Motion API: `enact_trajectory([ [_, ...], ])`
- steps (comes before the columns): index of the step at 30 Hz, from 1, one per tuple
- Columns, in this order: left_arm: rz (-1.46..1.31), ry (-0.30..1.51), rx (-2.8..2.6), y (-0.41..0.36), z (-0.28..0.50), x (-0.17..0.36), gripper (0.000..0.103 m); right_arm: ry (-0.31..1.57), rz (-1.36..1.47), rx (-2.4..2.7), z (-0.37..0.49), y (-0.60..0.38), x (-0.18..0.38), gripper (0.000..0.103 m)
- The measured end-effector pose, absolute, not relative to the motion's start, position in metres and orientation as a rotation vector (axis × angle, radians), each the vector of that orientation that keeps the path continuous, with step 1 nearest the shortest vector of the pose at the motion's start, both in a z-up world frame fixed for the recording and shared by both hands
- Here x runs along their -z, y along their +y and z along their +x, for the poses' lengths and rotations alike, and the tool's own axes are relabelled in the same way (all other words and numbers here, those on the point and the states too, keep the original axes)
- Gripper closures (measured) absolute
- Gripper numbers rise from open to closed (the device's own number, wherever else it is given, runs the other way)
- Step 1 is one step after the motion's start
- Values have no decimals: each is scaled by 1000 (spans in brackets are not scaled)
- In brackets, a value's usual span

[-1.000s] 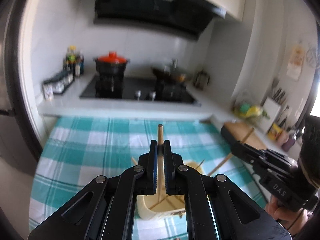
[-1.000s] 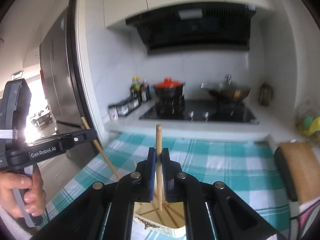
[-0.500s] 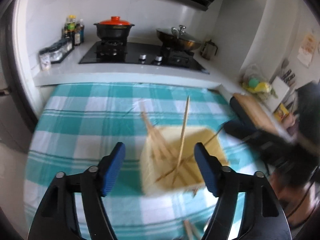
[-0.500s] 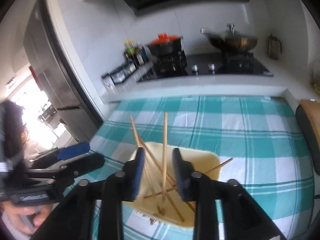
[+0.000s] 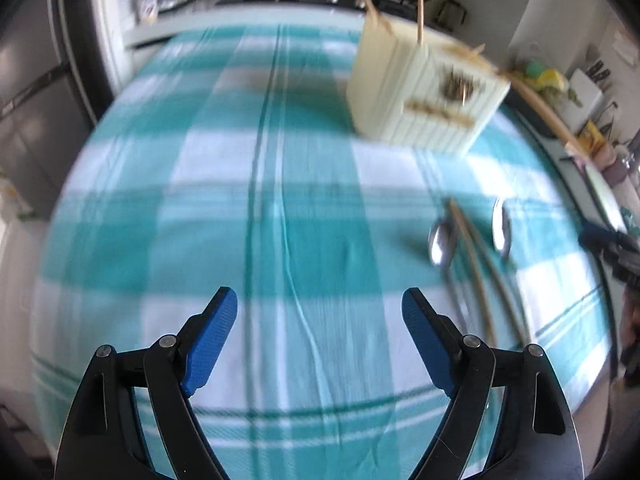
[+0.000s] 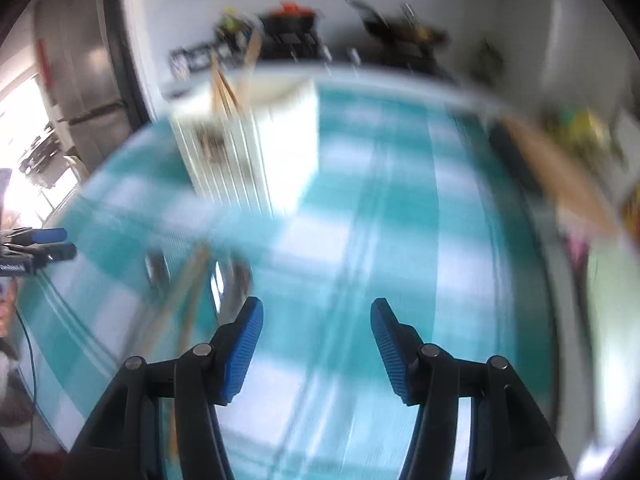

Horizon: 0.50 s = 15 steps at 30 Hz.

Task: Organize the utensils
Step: 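Move both tools back over the remaining spoons and chopsticks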

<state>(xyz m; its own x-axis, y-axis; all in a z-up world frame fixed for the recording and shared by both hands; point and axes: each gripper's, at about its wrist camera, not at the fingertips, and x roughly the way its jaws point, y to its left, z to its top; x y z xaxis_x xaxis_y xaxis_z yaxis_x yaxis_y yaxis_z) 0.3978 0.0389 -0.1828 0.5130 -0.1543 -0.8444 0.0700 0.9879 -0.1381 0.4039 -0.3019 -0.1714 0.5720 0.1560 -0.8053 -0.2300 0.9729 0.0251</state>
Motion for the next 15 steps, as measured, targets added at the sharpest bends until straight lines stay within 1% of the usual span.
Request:
enact_trajectory([
  [2, -79, 1015, 102, 32, 392, 198, 17, 963, -48, -160, 387, -315, 200, 46],
  [5, -78, 991, 78, 25, 391, 208, 17, 955, -6, -103, 374, -324, 220, 46],
  [11, -14, 932, 17, 11, 394, 219, 17, 883, -35, -39, 372, -312, 227, 46],
  [13, 7, 923, 3, 9, 394, 222, 15, 878, -33, -32, 372, -311, 228, 45],
  [15, 2, 928, -1, 11, 395, 222, 10, 879, -25, -34, 372, -313, 228, 45],
])
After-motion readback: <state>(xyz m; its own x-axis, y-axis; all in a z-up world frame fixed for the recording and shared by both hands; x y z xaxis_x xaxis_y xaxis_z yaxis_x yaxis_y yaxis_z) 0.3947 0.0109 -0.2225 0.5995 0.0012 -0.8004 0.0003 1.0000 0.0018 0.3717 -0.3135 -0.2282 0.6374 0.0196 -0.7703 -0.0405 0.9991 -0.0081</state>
